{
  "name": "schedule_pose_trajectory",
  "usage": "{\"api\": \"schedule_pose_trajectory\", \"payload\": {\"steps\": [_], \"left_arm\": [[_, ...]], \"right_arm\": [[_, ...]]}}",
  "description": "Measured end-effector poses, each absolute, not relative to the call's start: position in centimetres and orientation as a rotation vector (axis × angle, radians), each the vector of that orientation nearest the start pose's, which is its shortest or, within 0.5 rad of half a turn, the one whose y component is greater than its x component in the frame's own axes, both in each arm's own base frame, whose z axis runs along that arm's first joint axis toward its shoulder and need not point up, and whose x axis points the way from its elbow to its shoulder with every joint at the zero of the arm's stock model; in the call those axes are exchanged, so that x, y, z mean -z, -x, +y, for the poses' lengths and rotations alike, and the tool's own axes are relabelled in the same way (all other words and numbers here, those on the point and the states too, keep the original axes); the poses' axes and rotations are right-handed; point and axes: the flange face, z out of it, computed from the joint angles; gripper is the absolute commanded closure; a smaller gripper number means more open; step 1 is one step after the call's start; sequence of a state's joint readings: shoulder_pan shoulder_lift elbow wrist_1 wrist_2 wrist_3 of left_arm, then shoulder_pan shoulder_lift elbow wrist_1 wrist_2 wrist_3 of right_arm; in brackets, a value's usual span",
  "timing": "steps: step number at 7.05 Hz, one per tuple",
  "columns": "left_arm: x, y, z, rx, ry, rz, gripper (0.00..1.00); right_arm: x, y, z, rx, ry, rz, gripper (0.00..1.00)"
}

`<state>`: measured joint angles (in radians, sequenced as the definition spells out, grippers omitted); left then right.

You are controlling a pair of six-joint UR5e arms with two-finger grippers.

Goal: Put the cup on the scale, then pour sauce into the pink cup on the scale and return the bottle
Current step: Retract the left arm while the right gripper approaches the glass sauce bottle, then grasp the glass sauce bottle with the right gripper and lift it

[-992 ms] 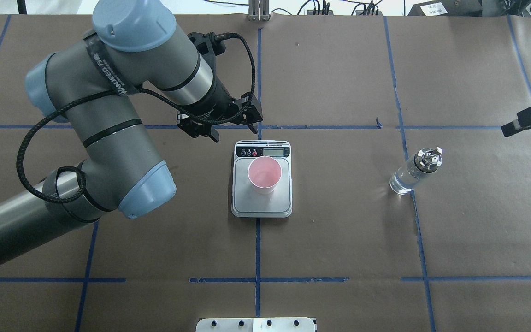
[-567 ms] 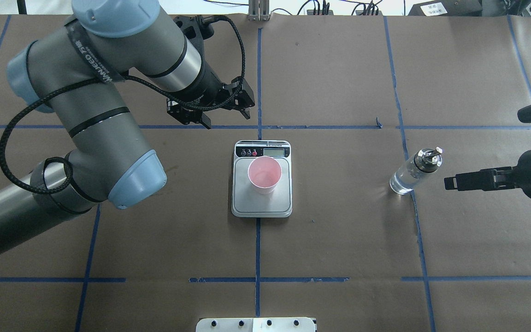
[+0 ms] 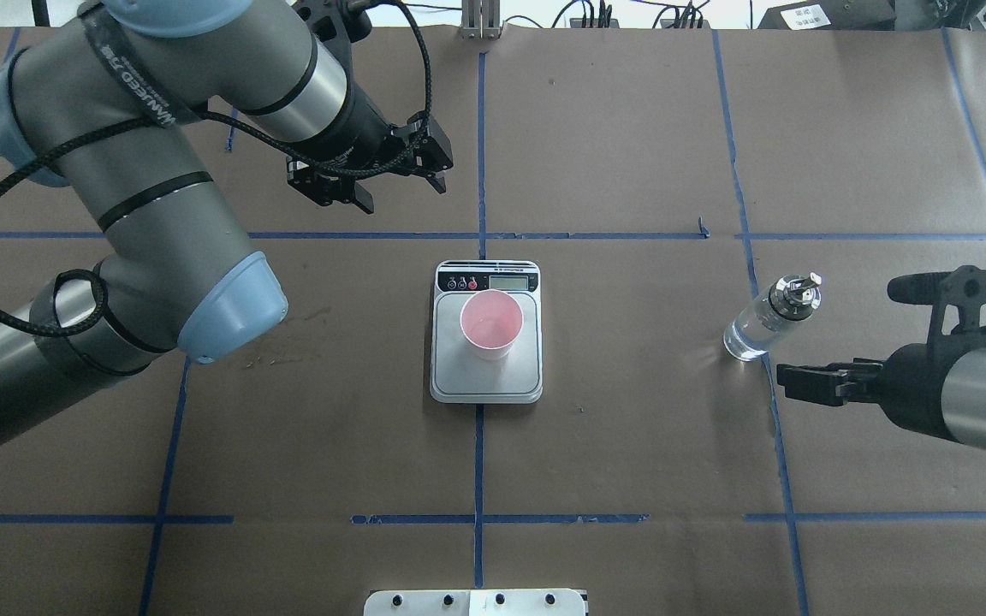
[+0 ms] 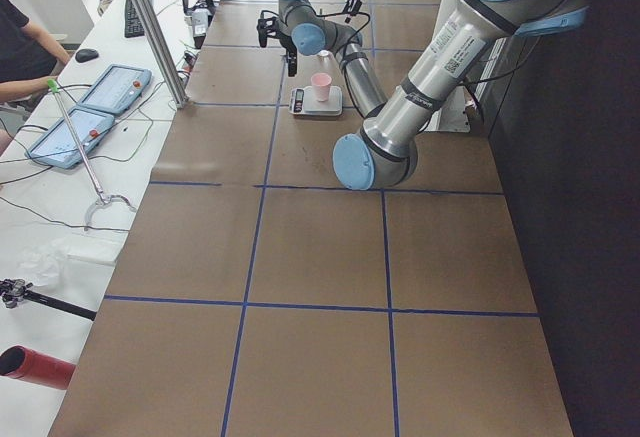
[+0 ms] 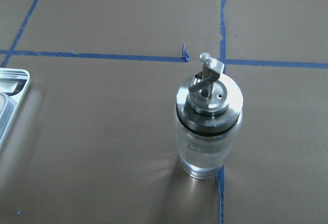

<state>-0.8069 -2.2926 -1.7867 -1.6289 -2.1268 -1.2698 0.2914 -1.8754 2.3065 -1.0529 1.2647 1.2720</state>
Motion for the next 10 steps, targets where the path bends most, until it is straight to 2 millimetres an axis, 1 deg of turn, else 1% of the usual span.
{"api": "schedule_pose_trajectory", "payload": {"steps": [1,2,3,4,5,7,8,10], "left_arm": [[-14.7,-36.8,-52.3,0.143,-0.119,1.064,0.13],[-17.1,-34.8,-52.9,0.099,-0.167,1.033,0.12],[-18.8,-32.9,-53.7,0.08,-0.2,1.008,0.01],[-20.0,-31.3,-54.6,0.08,-0.226,0.985,0.01],[-20.9,-30.3,-55.2,0.087,-0.249,0.959,0.01],[-21.8,-29.8,-55.7,0.093,-0.268,0.931,0.01],[-22.0,-29.8,-55.8,0.094,-0.269,0.926,0.01],[-22.3,-29.9,-56.0,0.096,-0.265,0.92,0.01]], "right_arm": [[-39.2,31.7,-25.4,-0.196,-0.612,-0.781,0.0],[-40.5,32.9,-25.1,-0.282,-0.671,-0.761,0.03],[-41.7,34.1,-24.9,-0.351,-0.728,-0.747,0.02],[-42.3,35.5,-24.7,-0.388,-0.791,-0.739,0.01],[-42.6,36.6,-24.6,-0.407,-0.844,-0.732,0.02],[-44.5,38.5,-24.7,-0.42,-0.943,-0.68,0.02],[-45.3,39.9,-24.9,-0.427,-0.986,-0.66,0.03],[-45.8,41.6,-25.3,-0.443,-1.039,-0.639,0.03]]}}
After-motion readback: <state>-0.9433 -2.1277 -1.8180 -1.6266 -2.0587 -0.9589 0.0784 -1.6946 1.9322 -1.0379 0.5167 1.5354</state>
